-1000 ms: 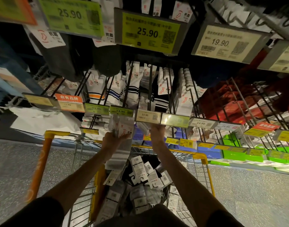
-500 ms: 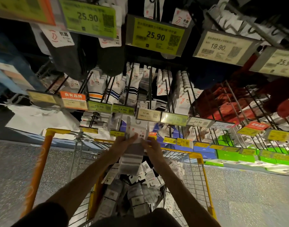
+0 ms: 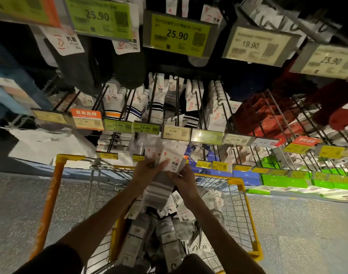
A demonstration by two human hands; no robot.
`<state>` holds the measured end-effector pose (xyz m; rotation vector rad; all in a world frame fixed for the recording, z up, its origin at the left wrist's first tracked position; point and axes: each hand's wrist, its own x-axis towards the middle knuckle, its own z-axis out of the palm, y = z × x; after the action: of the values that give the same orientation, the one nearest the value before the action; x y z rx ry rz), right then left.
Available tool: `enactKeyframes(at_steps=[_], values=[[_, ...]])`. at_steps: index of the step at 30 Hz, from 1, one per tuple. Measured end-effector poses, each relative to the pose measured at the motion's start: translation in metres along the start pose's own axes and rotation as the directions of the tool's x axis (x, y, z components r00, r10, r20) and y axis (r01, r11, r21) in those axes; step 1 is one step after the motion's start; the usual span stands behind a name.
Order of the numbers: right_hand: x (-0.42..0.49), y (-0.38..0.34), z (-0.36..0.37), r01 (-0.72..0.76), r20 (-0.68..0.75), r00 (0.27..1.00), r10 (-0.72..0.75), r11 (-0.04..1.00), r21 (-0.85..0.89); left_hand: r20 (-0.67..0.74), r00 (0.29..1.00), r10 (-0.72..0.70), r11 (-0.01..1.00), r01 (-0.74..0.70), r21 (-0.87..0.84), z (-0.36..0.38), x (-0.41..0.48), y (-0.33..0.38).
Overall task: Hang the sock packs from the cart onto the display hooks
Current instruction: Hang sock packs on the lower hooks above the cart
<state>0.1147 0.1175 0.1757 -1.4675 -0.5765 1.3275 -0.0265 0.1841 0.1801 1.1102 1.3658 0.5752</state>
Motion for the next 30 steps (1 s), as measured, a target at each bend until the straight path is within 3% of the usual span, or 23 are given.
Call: enactKeyframes(at_steps=[6, 14, 19, 23, 30], values=[[0.009, -0.014, -0.002, 0.07, 0.022, 0.997, -0.071, 0.997, 0.034, -0.009, 1.0, 0.022, 0.986, -0.023, -0.163, -0.003, -0.001, 0.008], [0.033, -0.037, 0.003, 0.064, -0.027, 0.998, -0.061, 0.992, 0.112, -0.026, 1.0, 0.013, 0.974, -0.019, -0.224, -0.005, 0.011, 0.026], [0.046, -0.033, 0.005, -0.018, -0.12, 0.992, 0.032, 0.993, 0.119, -0.043, 0.999, 0.02, 0.986, -0.026, -0.162, -0.003, 0.012, 0.031], [0.058, -0.037, 0.008, 0.018, -0.201, 0.98, -0.014, 1.0, 0.017, -0.099, 0.995, 0.023, 0.993, -0.035, -0.117, 0.002, 0.019, 0.036], [0.081, -0.046, 0.017, 0.039, -0.315, 0.946, -0.071, 0.994, -0.107, -0.278, 0.949, 0.15, 0.969, -0.085, 0.232, 0.011, 0.031, 0.048]])
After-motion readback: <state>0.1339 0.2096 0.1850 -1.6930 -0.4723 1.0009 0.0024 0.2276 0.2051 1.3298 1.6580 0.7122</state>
